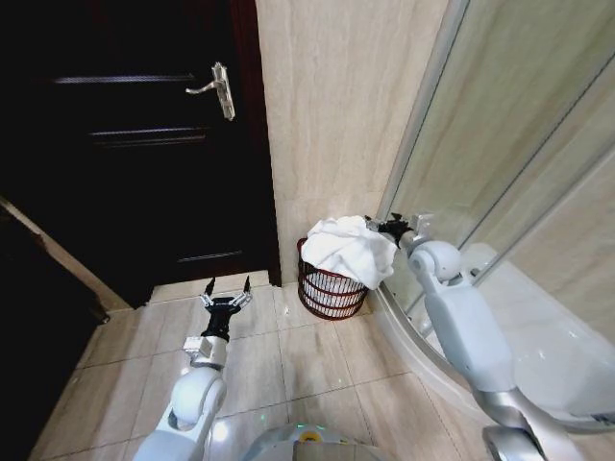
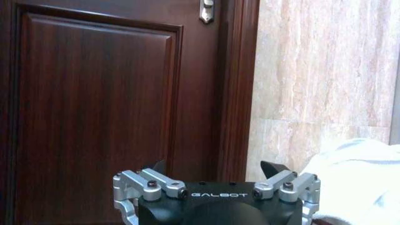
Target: Discard the used towel into the hamper.
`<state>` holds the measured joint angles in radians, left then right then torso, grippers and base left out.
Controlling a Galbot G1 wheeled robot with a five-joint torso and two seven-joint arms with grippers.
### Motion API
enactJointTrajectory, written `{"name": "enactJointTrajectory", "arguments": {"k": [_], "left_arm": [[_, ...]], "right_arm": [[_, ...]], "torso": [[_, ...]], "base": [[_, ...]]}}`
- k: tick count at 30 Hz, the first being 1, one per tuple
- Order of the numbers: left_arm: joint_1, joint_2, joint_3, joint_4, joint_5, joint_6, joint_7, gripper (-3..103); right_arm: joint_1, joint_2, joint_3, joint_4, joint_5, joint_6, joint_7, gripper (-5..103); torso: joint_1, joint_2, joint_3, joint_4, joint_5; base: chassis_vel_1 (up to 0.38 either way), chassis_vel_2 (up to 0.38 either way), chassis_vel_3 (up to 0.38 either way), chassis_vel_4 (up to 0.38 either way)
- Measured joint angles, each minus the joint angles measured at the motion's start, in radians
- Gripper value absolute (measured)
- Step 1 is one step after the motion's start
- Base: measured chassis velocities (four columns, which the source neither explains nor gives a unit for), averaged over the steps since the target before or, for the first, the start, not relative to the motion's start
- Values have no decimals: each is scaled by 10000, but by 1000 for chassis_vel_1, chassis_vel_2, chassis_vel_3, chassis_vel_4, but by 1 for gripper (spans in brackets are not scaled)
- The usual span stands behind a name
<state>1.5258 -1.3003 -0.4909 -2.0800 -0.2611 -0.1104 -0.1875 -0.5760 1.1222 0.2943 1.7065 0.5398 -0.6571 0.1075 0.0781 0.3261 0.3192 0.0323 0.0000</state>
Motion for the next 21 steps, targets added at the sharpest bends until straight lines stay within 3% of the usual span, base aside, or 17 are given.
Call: {"name": "enactJointTrajectory", "arguments": {"k": [8, 21], "left_arm": [[-59, 15, -34, 93, -16, -18, -28, 100], [-80, 56, -275, 55, -108, -41, -38, 100]], "right_arm": [[1369, 441, -1046, -2013, 612, 233, -473, 100], [2492, 1682, -1811, -5161, 20, 197, -1025, 100]], "torso": [[4, 3, 5, 1, -1], [5, 9, 7, 1, -2]], "base": [[0, 0, 0, 0], [0, 0, 0, 0]]}}
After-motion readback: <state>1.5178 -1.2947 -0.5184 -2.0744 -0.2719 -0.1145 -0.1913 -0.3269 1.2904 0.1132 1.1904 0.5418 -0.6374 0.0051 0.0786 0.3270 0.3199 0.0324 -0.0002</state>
